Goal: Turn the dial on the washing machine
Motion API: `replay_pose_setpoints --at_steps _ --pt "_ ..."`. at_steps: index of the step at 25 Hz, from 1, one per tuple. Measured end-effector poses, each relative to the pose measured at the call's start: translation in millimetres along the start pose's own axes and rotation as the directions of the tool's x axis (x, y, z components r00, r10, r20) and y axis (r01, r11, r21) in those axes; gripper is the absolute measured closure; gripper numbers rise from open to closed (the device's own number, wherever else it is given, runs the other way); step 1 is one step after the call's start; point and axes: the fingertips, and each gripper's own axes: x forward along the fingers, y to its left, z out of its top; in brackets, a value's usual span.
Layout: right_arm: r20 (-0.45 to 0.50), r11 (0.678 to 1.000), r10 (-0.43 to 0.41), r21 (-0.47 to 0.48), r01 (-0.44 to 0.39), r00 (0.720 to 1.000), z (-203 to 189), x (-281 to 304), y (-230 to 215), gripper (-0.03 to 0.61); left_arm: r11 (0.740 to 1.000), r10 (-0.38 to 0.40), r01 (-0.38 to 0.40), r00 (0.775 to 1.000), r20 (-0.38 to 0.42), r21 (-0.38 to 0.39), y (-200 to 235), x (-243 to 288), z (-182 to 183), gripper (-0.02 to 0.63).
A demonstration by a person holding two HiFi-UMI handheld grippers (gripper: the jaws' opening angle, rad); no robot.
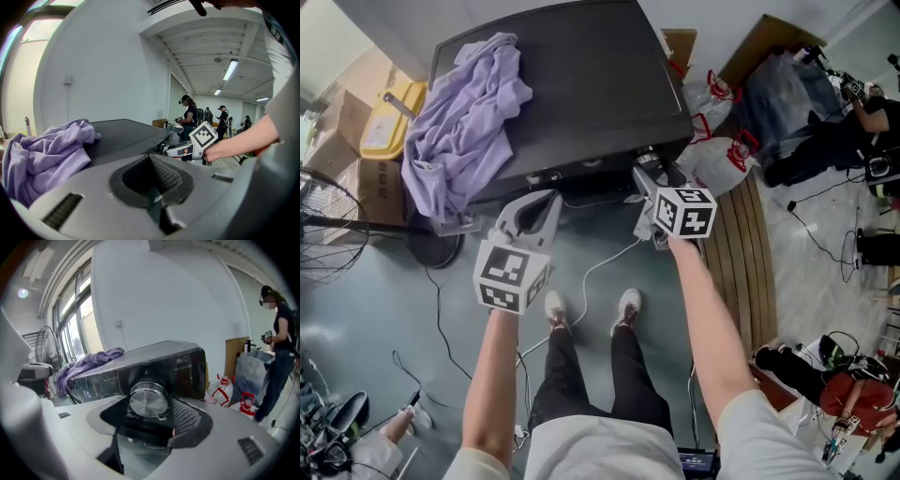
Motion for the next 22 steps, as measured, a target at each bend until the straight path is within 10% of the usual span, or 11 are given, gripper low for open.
replay_pose_setpoints --at_steps 10,15,22 --pt "-0.003 0.971 -0.137 -0.2 0.134 0.991 31.8 -69.9 -19.5 0.301 0.999 0.016 -0.019 0.998 0.065 0.042 14.5 -17.6 50.8 0.6" --pt "0.099 0.937 -0.203 -0.269 0.222 0.974 92.0 -127.4 -11.9 0.53 0.996 0.028 -0.037 0.994 0.107 0.083 21.1 -40.5 89.5 0.6" --pt "0.166 0.907 -0.136 -0.375 0.19 0.977 163.0 -182.6 39.0 0.565 0.989 0.043 -0.065 0.985 0.167 0.13 28.2 -75.9 139.9 0.6"
